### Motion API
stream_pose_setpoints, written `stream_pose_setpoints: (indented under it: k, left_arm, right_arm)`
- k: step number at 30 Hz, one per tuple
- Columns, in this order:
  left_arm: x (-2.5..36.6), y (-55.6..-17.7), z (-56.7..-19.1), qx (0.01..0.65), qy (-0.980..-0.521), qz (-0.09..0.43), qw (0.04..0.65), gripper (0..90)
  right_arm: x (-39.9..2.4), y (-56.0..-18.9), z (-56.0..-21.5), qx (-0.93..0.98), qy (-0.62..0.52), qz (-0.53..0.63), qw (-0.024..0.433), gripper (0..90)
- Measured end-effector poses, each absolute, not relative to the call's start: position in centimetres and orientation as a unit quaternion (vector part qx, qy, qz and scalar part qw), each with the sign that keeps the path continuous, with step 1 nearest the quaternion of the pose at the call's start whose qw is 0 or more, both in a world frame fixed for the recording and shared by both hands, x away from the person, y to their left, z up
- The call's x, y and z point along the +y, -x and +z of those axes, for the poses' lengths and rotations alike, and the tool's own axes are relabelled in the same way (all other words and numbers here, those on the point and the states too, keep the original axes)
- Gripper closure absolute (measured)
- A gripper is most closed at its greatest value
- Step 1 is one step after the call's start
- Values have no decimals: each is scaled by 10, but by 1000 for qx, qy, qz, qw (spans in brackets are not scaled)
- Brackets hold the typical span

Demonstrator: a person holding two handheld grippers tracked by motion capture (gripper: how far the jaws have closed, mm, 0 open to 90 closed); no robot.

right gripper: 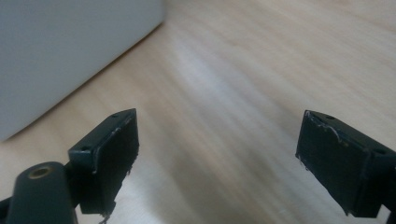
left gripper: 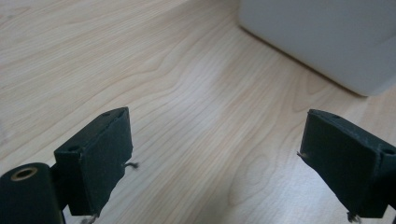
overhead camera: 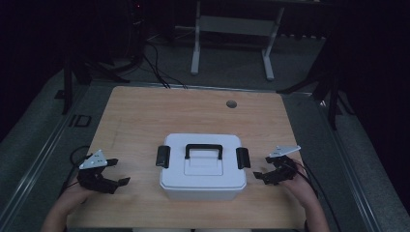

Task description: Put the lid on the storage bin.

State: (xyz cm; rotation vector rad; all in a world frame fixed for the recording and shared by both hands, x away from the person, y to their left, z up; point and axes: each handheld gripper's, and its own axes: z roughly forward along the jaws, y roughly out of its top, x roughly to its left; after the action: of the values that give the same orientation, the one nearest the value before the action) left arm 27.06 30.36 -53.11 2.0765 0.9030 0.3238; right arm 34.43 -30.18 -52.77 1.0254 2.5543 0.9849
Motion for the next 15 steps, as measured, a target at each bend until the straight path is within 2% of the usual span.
stream_pose_setpoints:
  k: [15]
  left_arm:
    - [313,-267,-533,385,-806,145,426,97]
  right_arm:
    - [-308,-342,-547,830,-390,374,137,123]
